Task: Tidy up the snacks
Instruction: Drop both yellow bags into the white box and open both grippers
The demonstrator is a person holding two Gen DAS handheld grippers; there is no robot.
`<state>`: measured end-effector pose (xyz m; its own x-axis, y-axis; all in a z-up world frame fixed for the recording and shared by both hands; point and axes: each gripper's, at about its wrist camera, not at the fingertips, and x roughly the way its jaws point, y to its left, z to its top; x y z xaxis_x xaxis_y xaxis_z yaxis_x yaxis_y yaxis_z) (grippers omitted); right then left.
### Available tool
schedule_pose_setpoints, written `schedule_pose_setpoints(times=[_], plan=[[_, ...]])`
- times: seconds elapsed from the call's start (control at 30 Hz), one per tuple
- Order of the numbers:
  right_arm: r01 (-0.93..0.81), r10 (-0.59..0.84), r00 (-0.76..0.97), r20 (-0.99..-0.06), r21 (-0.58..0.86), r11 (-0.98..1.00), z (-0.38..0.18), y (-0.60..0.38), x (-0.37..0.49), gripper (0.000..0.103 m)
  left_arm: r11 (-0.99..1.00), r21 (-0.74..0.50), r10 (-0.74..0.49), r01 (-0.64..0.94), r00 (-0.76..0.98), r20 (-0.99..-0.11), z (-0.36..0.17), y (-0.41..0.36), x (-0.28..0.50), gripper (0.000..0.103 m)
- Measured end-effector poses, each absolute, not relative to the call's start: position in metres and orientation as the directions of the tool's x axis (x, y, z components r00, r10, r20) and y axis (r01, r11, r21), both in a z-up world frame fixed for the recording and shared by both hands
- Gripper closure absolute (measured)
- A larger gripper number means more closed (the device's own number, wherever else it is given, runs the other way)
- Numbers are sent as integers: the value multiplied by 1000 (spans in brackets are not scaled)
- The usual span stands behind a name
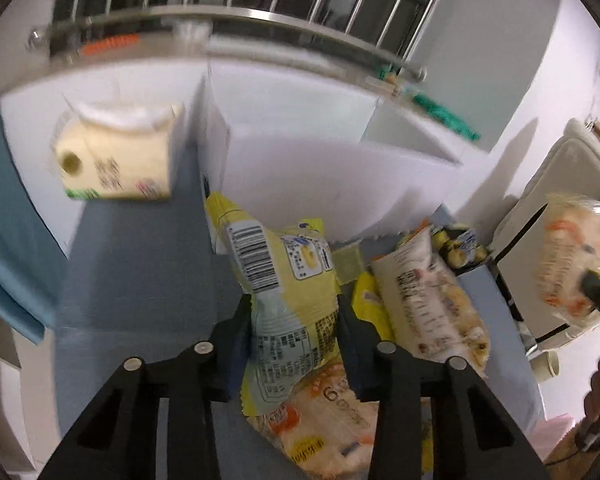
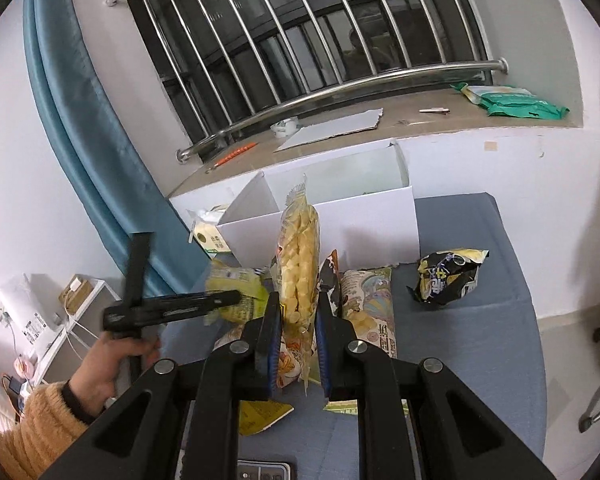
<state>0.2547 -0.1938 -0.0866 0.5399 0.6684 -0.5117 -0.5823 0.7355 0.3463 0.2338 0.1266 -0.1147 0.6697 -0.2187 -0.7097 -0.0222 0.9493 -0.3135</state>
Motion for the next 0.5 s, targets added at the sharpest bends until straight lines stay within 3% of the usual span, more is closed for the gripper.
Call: schedule_pose_setpoints(times=[0.23, 0.5], plan=[[-604, 678, 543, -496, 330, 725, -67, -177, 275, 86, 953, -302, -191, 20, 815, -547, -28, 134, 215, 61], [-596, 648, 545, -532, 297, 746, -30, -134, 361, 86, 981, -194, -100, -10, 829, -549, 14, 129, 293, 61]])
